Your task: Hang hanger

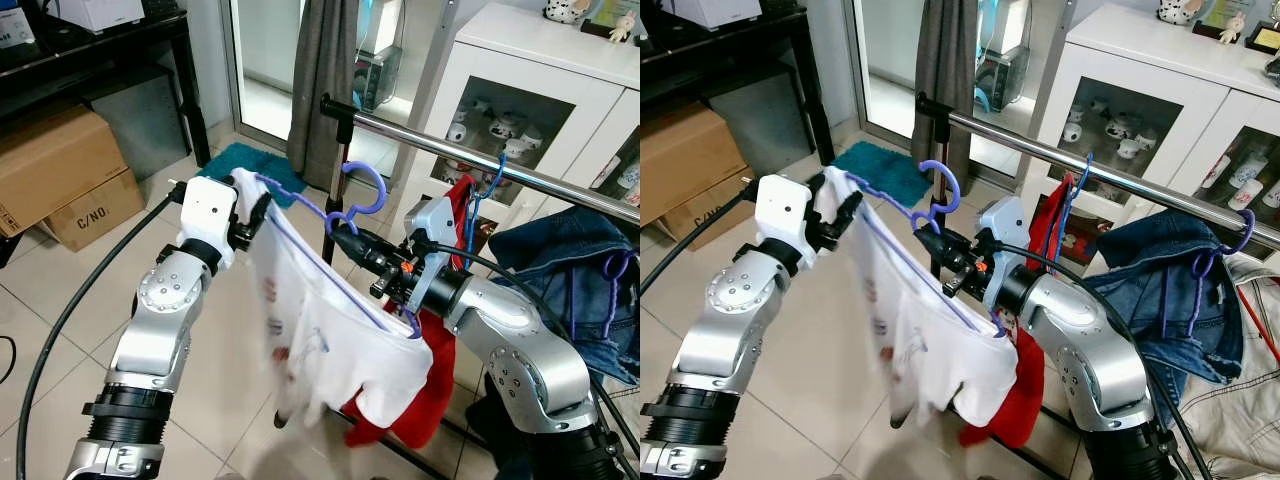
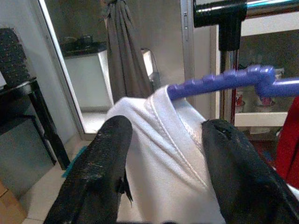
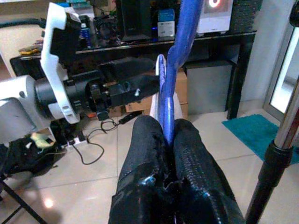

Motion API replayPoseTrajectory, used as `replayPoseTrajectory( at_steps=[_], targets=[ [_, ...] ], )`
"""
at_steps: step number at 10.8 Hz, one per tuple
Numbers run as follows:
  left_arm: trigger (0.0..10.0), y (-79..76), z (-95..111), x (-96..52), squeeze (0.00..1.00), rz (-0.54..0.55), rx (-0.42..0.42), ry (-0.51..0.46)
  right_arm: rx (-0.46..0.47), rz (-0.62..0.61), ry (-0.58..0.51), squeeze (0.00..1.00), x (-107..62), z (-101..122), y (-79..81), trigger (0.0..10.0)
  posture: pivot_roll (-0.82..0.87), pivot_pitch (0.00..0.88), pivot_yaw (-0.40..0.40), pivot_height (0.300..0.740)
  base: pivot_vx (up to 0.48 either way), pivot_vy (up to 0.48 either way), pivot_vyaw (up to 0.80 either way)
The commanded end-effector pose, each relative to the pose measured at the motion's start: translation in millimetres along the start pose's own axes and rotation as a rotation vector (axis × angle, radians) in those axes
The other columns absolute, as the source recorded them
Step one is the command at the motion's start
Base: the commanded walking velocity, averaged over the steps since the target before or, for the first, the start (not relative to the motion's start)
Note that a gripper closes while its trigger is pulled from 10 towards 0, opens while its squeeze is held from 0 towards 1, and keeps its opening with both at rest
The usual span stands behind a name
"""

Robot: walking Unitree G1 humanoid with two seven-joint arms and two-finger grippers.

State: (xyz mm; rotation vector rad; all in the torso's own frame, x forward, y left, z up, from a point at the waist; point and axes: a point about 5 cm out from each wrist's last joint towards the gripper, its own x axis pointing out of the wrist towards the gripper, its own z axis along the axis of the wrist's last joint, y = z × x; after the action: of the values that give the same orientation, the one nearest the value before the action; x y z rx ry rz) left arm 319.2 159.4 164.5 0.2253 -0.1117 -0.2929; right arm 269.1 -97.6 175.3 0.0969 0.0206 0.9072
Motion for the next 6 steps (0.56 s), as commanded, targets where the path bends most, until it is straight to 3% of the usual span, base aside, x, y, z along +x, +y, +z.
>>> replayPoseTrajectory(
  at_steps=[1,6],
  targets=[
    [0.0,-0.6,2.6,3.2,0.00,-0.007,-0.002,-0.011,-0.042,0.005,-0.066,0.00,-3.0,14.3,0.7,0.0,-0.08,0.005,-0.061,0.740,0.000,0.000,0.00],
    [0.0,0.4,0.8,5.2,0.00,-0.008,-0.007,-0.008,-0.043,0.010,-0.069,0.00,-1.9,16.1,-0.5,0.0,-0.07,0.014,-0.065,0.740,0.000,0.000,0.00]
  ],
)
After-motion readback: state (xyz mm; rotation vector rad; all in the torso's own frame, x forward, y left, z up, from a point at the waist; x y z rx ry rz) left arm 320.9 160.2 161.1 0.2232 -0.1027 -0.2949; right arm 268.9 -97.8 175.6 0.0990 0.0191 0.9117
